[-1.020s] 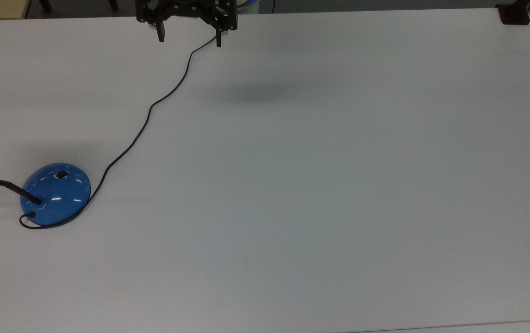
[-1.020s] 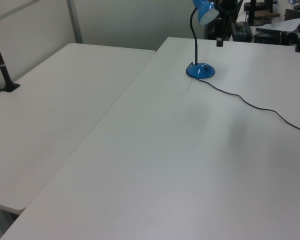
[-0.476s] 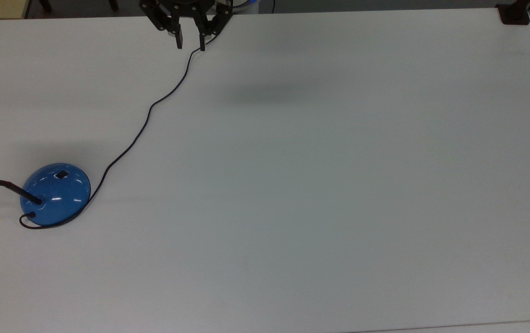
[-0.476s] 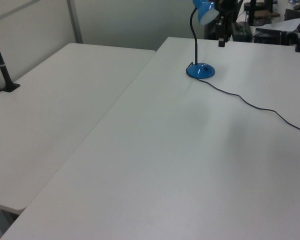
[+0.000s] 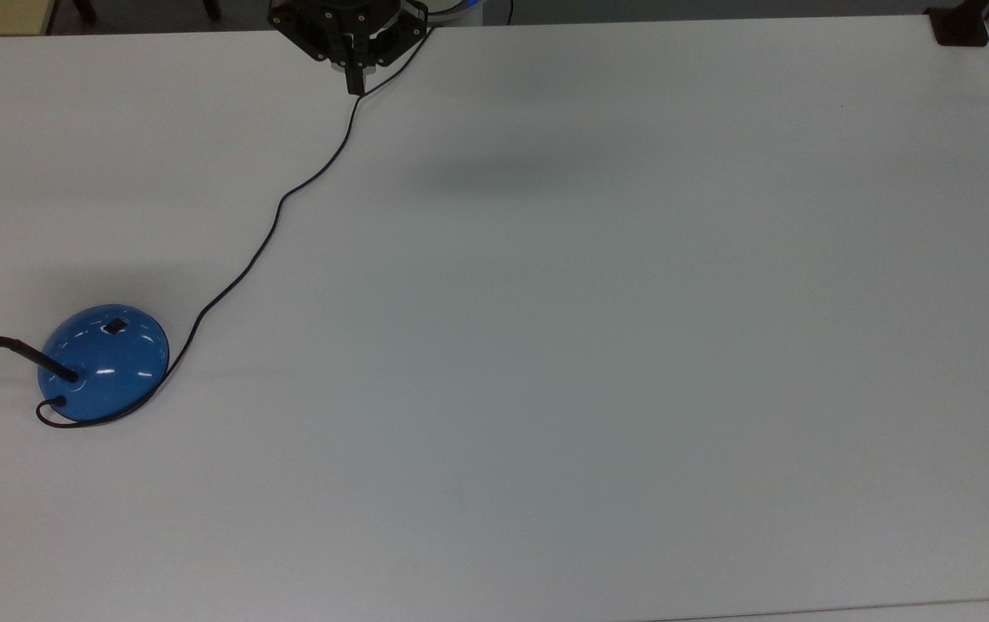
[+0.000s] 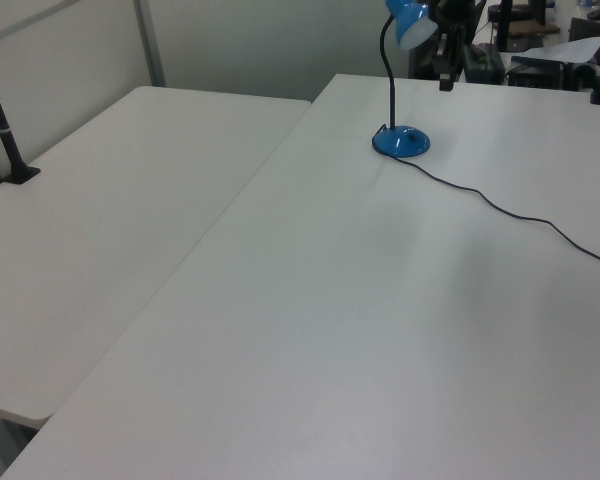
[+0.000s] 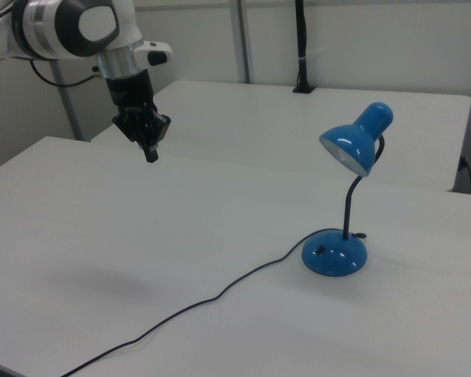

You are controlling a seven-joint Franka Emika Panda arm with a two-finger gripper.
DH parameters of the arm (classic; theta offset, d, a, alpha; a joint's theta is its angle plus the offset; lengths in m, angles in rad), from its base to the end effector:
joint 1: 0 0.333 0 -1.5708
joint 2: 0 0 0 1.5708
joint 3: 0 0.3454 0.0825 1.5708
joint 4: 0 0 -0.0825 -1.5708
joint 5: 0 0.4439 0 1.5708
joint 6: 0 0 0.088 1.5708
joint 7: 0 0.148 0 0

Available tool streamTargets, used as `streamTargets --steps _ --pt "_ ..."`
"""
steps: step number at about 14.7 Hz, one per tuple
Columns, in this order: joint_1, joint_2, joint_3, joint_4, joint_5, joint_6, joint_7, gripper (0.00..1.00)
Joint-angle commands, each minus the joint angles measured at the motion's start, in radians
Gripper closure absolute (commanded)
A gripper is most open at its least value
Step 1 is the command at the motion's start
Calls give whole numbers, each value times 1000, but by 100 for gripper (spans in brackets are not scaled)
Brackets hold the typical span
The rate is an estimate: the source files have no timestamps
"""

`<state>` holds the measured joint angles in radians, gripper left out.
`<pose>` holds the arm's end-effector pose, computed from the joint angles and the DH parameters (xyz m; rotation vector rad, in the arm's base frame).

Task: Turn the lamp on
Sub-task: 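Move the gripper over the blue lamp base and lower onto its switch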

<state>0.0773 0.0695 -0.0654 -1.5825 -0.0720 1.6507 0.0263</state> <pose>0.6433 -0.0013 0.5704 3.0653 -0.0130 0.0005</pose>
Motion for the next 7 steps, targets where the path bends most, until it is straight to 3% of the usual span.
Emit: streamTargets --steps 1,5,7 --pt "-71 -4 -7 -8 9 -6 -23 100" --pt "-218 21 -7 -54 20 136 7 100" --pt "-266 44 -7 -129 20 283 47 100"
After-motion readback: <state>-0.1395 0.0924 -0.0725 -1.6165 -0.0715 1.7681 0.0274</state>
